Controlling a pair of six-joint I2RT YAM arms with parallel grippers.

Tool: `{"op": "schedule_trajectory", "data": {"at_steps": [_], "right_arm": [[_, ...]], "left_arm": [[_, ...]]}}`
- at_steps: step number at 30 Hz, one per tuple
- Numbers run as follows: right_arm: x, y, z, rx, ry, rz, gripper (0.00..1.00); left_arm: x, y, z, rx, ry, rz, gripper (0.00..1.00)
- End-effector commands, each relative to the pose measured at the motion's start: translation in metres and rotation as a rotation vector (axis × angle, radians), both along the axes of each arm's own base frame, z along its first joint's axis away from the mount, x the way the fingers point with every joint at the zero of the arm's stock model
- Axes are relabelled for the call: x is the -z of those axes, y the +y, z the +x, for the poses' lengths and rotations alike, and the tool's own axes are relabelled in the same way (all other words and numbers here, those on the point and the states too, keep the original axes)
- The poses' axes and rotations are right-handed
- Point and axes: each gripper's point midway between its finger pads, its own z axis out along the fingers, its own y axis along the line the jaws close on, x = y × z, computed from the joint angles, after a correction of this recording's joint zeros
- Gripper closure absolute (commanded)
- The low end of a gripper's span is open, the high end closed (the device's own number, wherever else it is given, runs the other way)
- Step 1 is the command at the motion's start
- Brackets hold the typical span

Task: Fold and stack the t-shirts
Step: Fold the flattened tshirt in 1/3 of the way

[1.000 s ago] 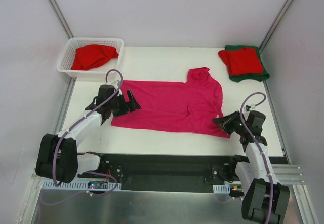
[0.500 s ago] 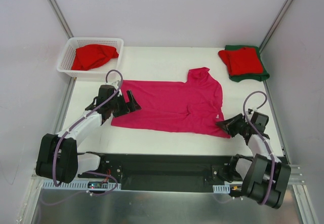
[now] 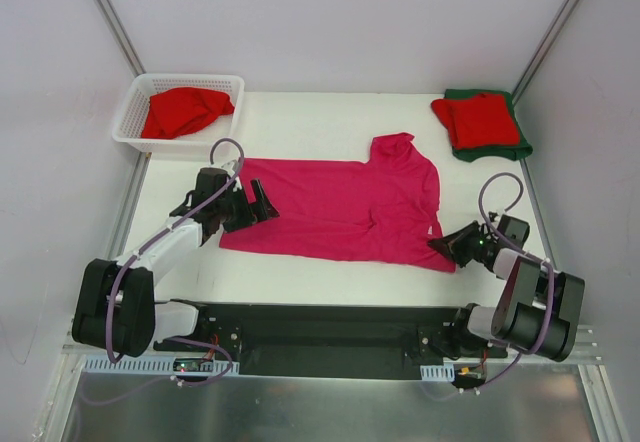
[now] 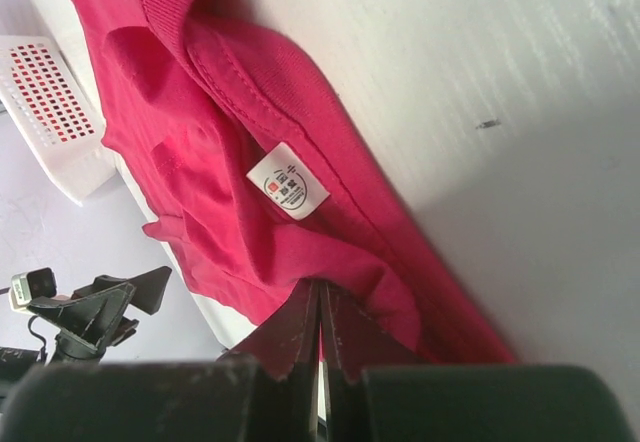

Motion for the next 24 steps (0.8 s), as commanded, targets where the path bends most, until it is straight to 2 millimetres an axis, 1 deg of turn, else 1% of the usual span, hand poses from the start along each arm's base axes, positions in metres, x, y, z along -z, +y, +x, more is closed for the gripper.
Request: {"op": "schedule_trajectory", "data": {"at_steps": [1, 8, 12, 14, 15, 16, 17, 18, 19, 20, 21, 23, 24], "right_arm": [[0.001, -0.011, 0.009, -0.004, -0.034, -0.06, 0.99], [0.005, -0.009, 0.004, -0.016, -0.002, -0.056, 0.99], [-0.002, -0.008, 0.003, -0.027, -0.011, -0.057, 0.99], [-0.018, -0.011, 0.01, -0.027, -0.069, -0.081, 0.99], [-0.02, -0.009, 0.004, -0.029, -0.046, -0.076, 0.99], [-0.031, -0.011, 0.009, -0.026, -0.069, -0.088, 0.99], [-0.047, -0.013, 0.012, -0.023, -0.124, -0.116, 0.99], [-0.053, -0.013, 0.008, -0.024, -0.116, -0.122, 0.99], [-0.062, -0.014, 0.008, -0.021, -0.137, -0.143, 0.99], [-0.085, -0.017, 0.013, -0.02, -0.201, -0.176, 0.99], [-0.091, -0.016, 0.009, -0.024, -0.196, -0.181, 0.99], [-0.11, -0.014, 0.01, -0.033, -0.234, -0.183, 0.99], [-0.113, -0.01, 0.009, -0.043, -0.238, -0.16, 0.99]], "left_arm": [[-0.006, 0.0, 0.009, -0.001, -0.027, -0.012, 0.05], [-0.007, 0.0, 0.007, -0.001, -0.032, -0.013, 0.05], [-0.012, -0.001, 0.007, -0.001, -0.045, -0.02, 0.05], [-0.014, -0.001, 0.007, 0.0, -0.053, -0.025, 0.05], [-0.017, -0.001, 0.006, 0.001, -0.063, -0.028, 0.05], [-0.018, -0.001, 0.006, 0.001, -0.066, -0.029, 0.05], [-0.018, -0.001, 0.005, 0.002, -0.069, -0.03, 0.05], [-0.022, -0.001, 0.005, 0.0, -0.082, -0.033, 0.05], [-0.022, -0.002, 0.003, 0.004, -0.081, -0.036, 0.05], [-0.023, -0.002, 0.003, 0.005, -0.083, -0.037, 0.05], [-0.024, -0.002, 0.002, 0.007, -0.085, -0.04, 0.05], [-0.024, -0.003, 0.001, 0.006, -0.082, -0.047, 0.05], [-0.022, -0.003, 0.001, 0.01, -0.075, -0.049, 0.05]]}}
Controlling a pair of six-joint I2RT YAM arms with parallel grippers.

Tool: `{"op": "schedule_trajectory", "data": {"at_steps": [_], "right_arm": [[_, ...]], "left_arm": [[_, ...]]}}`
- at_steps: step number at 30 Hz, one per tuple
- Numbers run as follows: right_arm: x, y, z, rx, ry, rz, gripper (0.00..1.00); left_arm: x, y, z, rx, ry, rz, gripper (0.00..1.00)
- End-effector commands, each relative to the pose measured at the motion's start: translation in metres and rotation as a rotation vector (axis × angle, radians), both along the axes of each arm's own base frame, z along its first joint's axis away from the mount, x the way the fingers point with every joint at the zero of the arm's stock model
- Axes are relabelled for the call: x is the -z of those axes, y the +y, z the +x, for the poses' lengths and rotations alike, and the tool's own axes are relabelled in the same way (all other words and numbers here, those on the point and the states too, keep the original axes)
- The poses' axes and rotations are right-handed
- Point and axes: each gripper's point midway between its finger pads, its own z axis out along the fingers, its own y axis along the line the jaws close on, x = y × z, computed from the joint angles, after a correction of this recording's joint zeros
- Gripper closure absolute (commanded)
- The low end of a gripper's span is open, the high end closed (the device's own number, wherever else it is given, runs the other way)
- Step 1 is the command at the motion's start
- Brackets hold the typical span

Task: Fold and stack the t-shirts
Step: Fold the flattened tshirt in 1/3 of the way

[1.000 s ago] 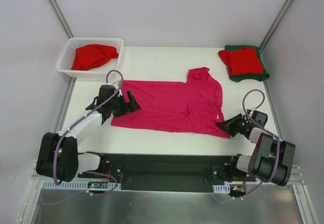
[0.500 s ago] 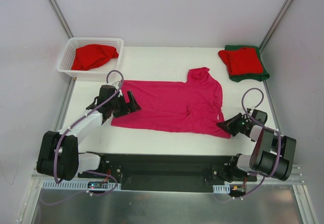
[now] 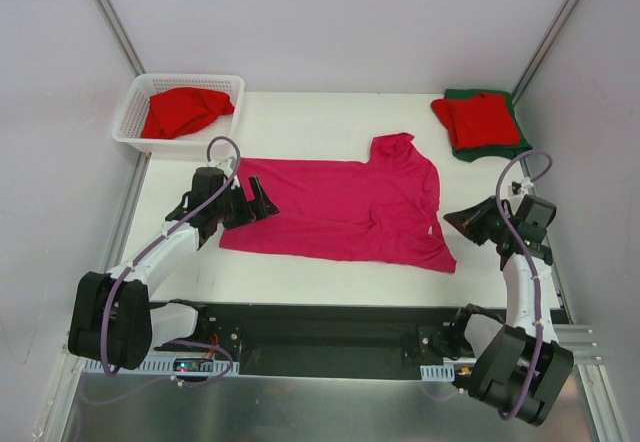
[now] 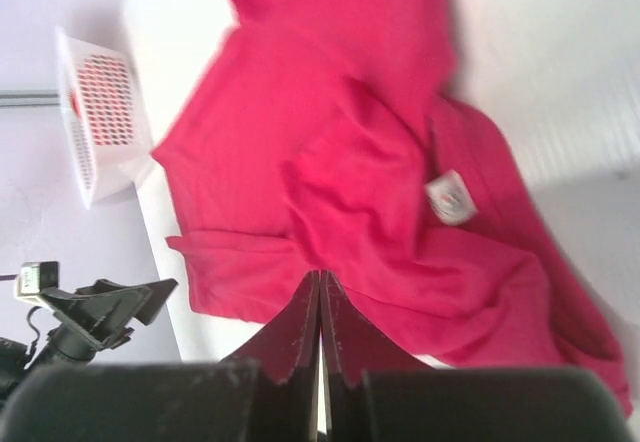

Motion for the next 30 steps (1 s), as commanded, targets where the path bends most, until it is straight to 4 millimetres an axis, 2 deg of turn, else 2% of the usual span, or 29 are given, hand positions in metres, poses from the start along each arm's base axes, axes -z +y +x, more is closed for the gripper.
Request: {"op": "schedule_trajectory", "data": {"at_steps": [1, 5, 9, 12, 13, 15, 16, 17, 19, 20, 22, 23, 24, 26, 27, 28, 30], "right_arm": [[-0.027, 0.007, -0.005, -0.032, -0.022, 0.025, 0.99], [-0.025, 0.012, -0.003, -0.052, -0.03, 0.062, 0.99], [-0.036, 0.014, 0.004, -0.1, -0.062, 0.028, 0.99], [-0.043, 0.016, 0.008, -0.126, -0.07, -0.022, 0.93], [-0.053, 0.012, 0.015, -0.115, -0.094, -0.063, 0.92], [-0.06, 0.009, 0.022, -0.096, -0.089, -0.112, 0.89], [-0.076, 0.007, 0.03, -0.089, -0.117, -0.135, 0.88], [-0.08, 0.007, 0.036, -0.093, -0.112, -0.145, 0.87], [-0.085, 0.004, 0.043, -0.074, -0.07, -0.162, 0.79], [-0.1, 0.004, 0.054, -0.078, -0.079, -0.174, 0.76], [-0.108, 0.004, 0.062, -0.079, -0.069, -0.195, 0.69], [-0.122, 0.007, 0.07, -0.087, -0.093, -0.207, 0.64], [-0.117, 0.006, 0.077, -0.082, -0.056, -0.22, 0.55], [-0.12, 0.011, 0.086, -0.101, -0.045, -0.234, 0.43], [-0.132, 0.01, 0.095, -0.097, -0.064, -0.257, 0.34], [-0.123, 0.011, 0.103, -0.109, -0.036, -0.269, 0.29], [-0.132, 0.015, 0.117, -0.128, -0.05, -0.297, 0.18]], "left_arm": [[-0.007, -0.004, 0.0, 0.011, -0.017, -0.038, 0.05], [-0.01, -0.005, 0.002, 0.016, -0.023, -0.044, 0.05], [-0.015, -0.006, 0.005, 0.024, -0.035, -0.046, 0.05], [-0.017, -0.008, 0.007, 0.033, -0.039, -0.051, 0.05], [-0.019, -0.008, 0.007, 0.034, -0.042, -0.052, 0.05], [-0.019, -0.009, 0.007, 0.038, -0.04, -0.054, 0.05], [-0.02, -0.009, 0.008, 0.038, -0.045, -0.056, 0.05], [-0.02, -0.009, 0.007, 0.039, -0.041, -0.056, 0.05], [-0.021, -0.01, 0.007, 0.044, -0.044, -0.06, 0.05], [-0.021, -0.01, 0.007, 0.044, -0.042, -0.06, 0.05], [-0.023, -0.01, 0.008, 0.044, -0.049, -0.06, 0.05], [-0.023, -0.01, 0.008, 0.044, -0.051, -0.06, 0.05], [-0.023, -0.01, 0.008, 0.044, -0.051, -0.06, 0.05], [-0.024, -0.01, 0.009, 0.042, -0.053, -0.057, 0.05], [-0.025, -0.01, 0.01, 0.041, -0.056, -0.057, 0.05], [-0.025, -0.009, 0.01, 0.039, -0.055, -0.054, 0.05], [-0.027, -0.009, 0.011, 0.039, -0.058, -0.055, 0.05]]}}
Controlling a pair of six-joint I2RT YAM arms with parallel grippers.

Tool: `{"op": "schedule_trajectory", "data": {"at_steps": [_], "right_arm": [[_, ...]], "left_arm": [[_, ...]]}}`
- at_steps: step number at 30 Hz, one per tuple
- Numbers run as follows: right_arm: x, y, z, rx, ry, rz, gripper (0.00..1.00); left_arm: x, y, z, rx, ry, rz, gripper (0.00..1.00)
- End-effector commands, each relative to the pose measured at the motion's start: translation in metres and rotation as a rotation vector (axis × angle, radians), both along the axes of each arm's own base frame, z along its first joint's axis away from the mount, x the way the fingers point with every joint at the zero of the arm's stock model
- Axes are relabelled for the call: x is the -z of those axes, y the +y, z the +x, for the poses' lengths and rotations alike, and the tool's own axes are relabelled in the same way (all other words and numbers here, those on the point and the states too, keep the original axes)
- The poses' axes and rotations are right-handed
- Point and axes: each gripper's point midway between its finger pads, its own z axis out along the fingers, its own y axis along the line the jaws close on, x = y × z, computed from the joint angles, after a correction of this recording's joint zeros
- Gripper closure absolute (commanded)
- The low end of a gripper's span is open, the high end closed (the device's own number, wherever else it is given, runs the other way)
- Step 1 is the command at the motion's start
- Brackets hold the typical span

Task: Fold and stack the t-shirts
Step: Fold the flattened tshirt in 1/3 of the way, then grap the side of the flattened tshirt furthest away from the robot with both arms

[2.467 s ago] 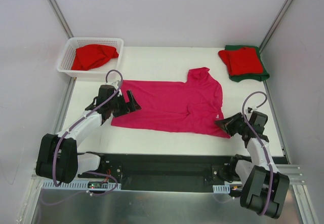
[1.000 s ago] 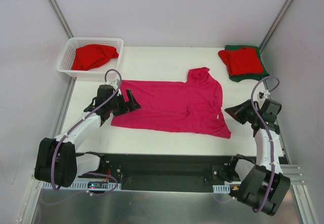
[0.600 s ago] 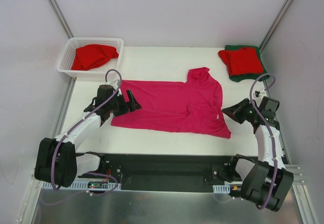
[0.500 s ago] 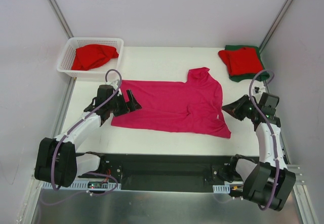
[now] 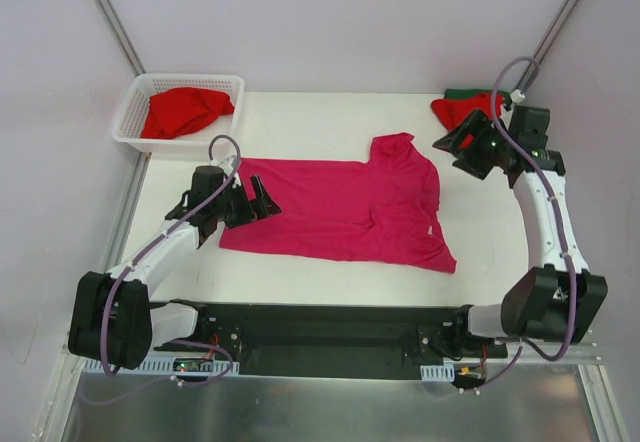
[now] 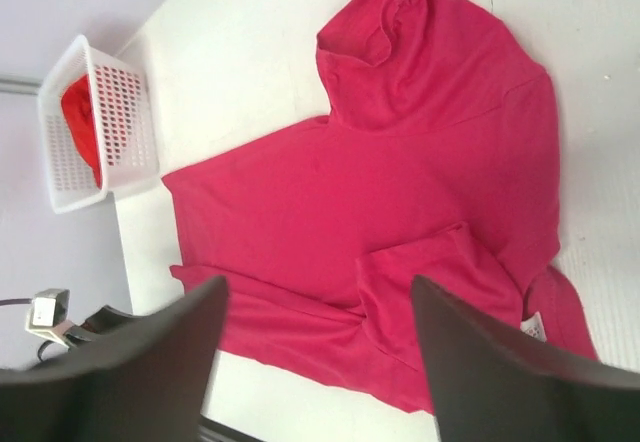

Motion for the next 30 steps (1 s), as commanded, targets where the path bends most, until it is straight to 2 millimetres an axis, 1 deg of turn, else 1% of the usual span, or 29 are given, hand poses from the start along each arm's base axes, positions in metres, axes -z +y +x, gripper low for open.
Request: {"op": "schedule_trajectory", "data": {"at_steps": [1, 2, 3, 4, 5, 6, 7, 8, 9, 10, 11, 13, 14, 15, 16, 17, 18, 20, 21, 23, 24, 25, 26, 27, 28, 29, 30], "right_arm": [[0.001, 0.001, 0.027, -0.015, 0.041, -0.084, 0.15], [0.005, 0.006, 0.03, -0.043, 0.061, -0.096, 0.12], [-0.007, 0.008, 0.04, -0.058, 0.03, -0.111, 0.1], [0.006, 0.01, 0.05, -0.08, 0.065, -0.122, 0.09], [0.012, 0.016, 0.05, -0.126, 0.085, -0.152, 0.07], [0.012, 0.018, 0.055, -0.142, 0.09, -0.174, 0.06], [0.005, 0.02, 0.066, -0.163, 0.067, -0.194, 0.05], [0.019, 0.022, 0.07, -0.189, 0.115, -0.2, 0.04], [0.024, 0.028, 0.074, -0.228, 0.121, -0.229, 0.04], [0.018, 0.034, 0.081, -0.246, 0.099, -0.244, 0.04], [0.032, 0.036, 0.087, -0.264, 0.123, -0.252, 0.04], [0.036, 0.042, 0.094, -0.314, 0.104, -0.287, 0.05], [0.038, 0.042, 0.103, -0.324, 0.097, -0.305, 0.07], [0.038, 0.042, 0.108, -0.34, 0.078, -0.334, 0.07], [0.038, 0.047, 0.113, -0.366, 0.056, -0.343, 0.07], [0.027, 0.052, 0.122, -0.387, 0.005, -0.344, 0.07], [0.032, 0.062, 0.126, -0.437, -0.007, -0.318, 0.07], [0.025, 0.071, 0.134, -0.497, -0.063, -0.322, 0.07], [0.024, 0.079, 0.141, -0.536, -0.091, -0.304, 0.07], [0.018, 0.091, 0.147, -0.607, -0.164, -0.294, 0.06], [0.015, 0.1, 0.146, -0.648, -0.195, -0.257, 0.05], [0.019, 0.106, 0.149, -0.671, -0.207, -0.239, 0.05], [0.018, 0.106, 0.153, -0.663, -0.22, -0.243, 0.05], [0.016, 0.101, 0.161, -0.629, -0.22, -0.28, 0.05], [0.026, 0.097, 0.163, -0.599, -0.18, -0.319, 0.04], [0.032, 0.08, 0.171, -0.526, -0.146, -0.411, 0.04], [0.035, 0.071, 0.174, -0.487, -0.126, -0.456, 0.04]], "left_arm": [[-0.022, -0.002, 0.015, 0.003, -0.063, -0.019, 0.05], [-0.023, -0.002, 0.016, 0.002, -0.066, -0.019, 0.05], [-0.025, -0.002, 0.018, 0.002, -0.069, -0.019, 0.05], [-0.027, -0.003, 0.019, 0.003, -0.071, -0.021, 0.05], [-0.028, -0.003, 0.02, 0.005, -0.073, -0.021, 0.05], [-0.029, -0.004, 0.022, 0.005, -0.076, -0.022, 0.05], [-0.03, -0.003, 0.022, 0.005, -0.077, -0.02, 0.05], [-0.031, -0.004, 0.023, 0.005, -0.078, -0.02, 0.05], [-0.03, -0.004, 0.023, 0.006, -0.077, -0.021, 0.05], [-0.031, -0.004, 0.024, 0.005, -0.078, -0.02, 0.05], [-0.031, -0.004, 0.024, 0.006, -0.079, -0.019, 0.05], [-0.03, -0.003, 0.023, 0.006, -0.076, -0.018, 0.05], [-0.029, -0.003, 0.022, 0.006, -0.075, -0.018, 0.05], [-0.027, -0.003, 0.021, 0.004, -0.07, -0.015, 0.05], [-0.026, -0.002, 0.02, 0.004, -0.067, -0.015, 0.05], [-0.026, -0.002, 0.019, 0.002, -0.068, -0.014, 0.05], [-0.024, -0.002, 0.018, 0.002, -0.063, -0.013, 0.05], [-0.023, -0.001, 0.018, 0.001, -0.063, -0.012, 0.05], [-0.023, -0.001, 0.018, 0.0, -0.062, -0.01, 0.05], [-0.023, -0.001, 0.018, -0.001, -0.062, -0.009, 0.05], [-0.021, -0.001, 0.018, -0.001, -0.056, -0.008, 0.05], [-0.022, -0.001, 0.018, 0.0, -0.058, -0.008, 0.05], [-0.021, -0.001, 0.019, -0.002, -0.057, -0.005, 0.05], [-0.021, 0.0, 0.019, -0.005, -0.058, -0.003, 0.05], [-0.02, 0.0, 0.019, -0.006, -0.055, -0.002, 0.05], [-0.02, 0.0, 0.02, -0.005, -0.054, -0.001, 0.05], [-0.02, 0.0, 0.02, -0.006, -0.053, -0.001, 0.05]]}}
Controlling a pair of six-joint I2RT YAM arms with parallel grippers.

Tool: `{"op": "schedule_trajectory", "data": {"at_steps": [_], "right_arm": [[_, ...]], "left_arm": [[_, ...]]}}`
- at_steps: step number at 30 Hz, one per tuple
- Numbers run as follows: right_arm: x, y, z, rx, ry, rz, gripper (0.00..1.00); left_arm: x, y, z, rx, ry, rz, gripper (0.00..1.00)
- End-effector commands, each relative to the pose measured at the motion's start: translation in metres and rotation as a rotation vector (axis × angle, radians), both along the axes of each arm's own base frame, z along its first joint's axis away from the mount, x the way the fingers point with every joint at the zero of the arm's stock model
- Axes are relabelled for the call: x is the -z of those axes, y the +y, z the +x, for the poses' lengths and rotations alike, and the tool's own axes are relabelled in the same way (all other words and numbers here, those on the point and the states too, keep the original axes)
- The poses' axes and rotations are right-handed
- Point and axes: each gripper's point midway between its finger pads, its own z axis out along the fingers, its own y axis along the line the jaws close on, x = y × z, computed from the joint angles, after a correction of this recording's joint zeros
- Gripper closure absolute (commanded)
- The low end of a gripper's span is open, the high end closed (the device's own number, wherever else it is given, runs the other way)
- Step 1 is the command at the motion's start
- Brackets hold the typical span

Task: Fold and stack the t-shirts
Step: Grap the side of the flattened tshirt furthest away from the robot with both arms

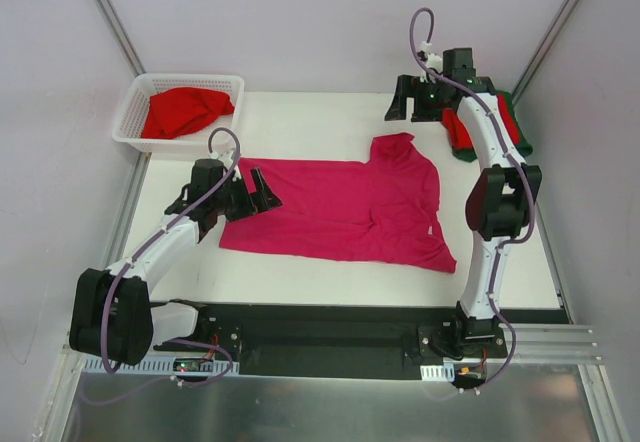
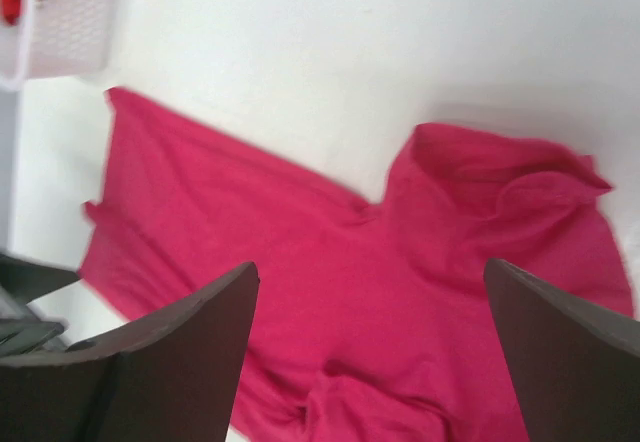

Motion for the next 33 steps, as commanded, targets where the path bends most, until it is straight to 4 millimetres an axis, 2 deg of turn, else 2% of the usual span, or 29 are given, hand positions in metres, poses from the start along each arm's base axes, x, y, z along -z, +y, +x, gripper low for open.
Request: {"op": "schedule_trajectory", "data": {"at_steps": [1, 6, 9, 11, 13, 15, 18, 19, 20, 21, 22, 23, 25, 27, 33], "right_arm": [[-0.006, -0.024, 0.022, 0.105, -0.087, -0.185, 0.03], [0.005, -0.07, 0.026, 0.315, -0.058, -0.412, 0.02], [0.019, -0.082, 0.021, 0.365, -0.007, -0.48, 0.02], [0.038, -0.081, 0.014, 0.357, 0.04, -0.482, 0.02], [0.046, -0.075, 0.011, 0.353, 0.051, -0.448, 0.02], [0.059, -0.068, 0.001, 0.336, 0.083, -0.423, 0.02], [0.067, -0.06, -0.002, 0.327, 0.091, -0.388, 0.02], [0.068, -0.057, -0.003, 0.319, 0.096, -0.384, 0.02], [0.07, -0.056, -0.004, 0.315, 0.099, -0.387, 0.02], [0.071, -0.054, -0.005, 0.308, 0.102, -0.389, 0.02], [0.072, -0.054, -0.006, 0.303, 0.105, -0.393, 0.01], [0.073, -0.053, -0.007, 0.299, 0.105, -0.395, 0.01], [0.077, -0.053, -0.009, 0.298, 0.11, -0.395, 0.01], [0.077, -0.047, -0.012, 0.277, 0.114, -0.367, 0.01], [0.083, -0.045, -0.015, 0.269, 0.124, -0.355, 0.01]], "left_arm": [[-0.004, 0.003, 0.007, -0.006, -0.021, 0.005, 0.05], [0.002, 0.004, 0.01, -0.017, -0.009, 0.019, 0.05], [0.004, 0.006, 0.013, -0.027, -0.003, 0.03, 0.05], [0.002, 0.008, 0.017, -0.037, -0.016, 0.044, 0.05], [-0.001, 0.012, 0.025, -0.056, -0.039, 0.068, 0.04], [-0.01, 0.015, 0.042, -0.066, -0.08, 0.101, 0.04], [-0.029, 0.021, 0.074, -0.089, -0.15, 0.158, 0.04], [-0.025, 0.021, 0.082, -0.085, -0.147, 0.178, 0.04], [-0.04, 0.023, 0.098, -0.09, -0.198, 0.21, 0.04], [-0.042, 0.026, 0.107, -0.097, -0.212, 0.232, 0.04], [-0.034, 0.028, 0.115, -0.1, -0.198, 0.259, 0.04], [-0.043, 0.032, 0.128, -0.108, -0.232, 0.292, 0.04], [-0.033, 0.034, 0.14, -0.1, -0.221, 0.331, 0.04], [-0.033, 0.038, 0.15, -0.113, -0.232, 0.367, 0.04], [-0.004, 0.044, 0.155, -0.098, -0.19, 0.446, 0.04]]}}
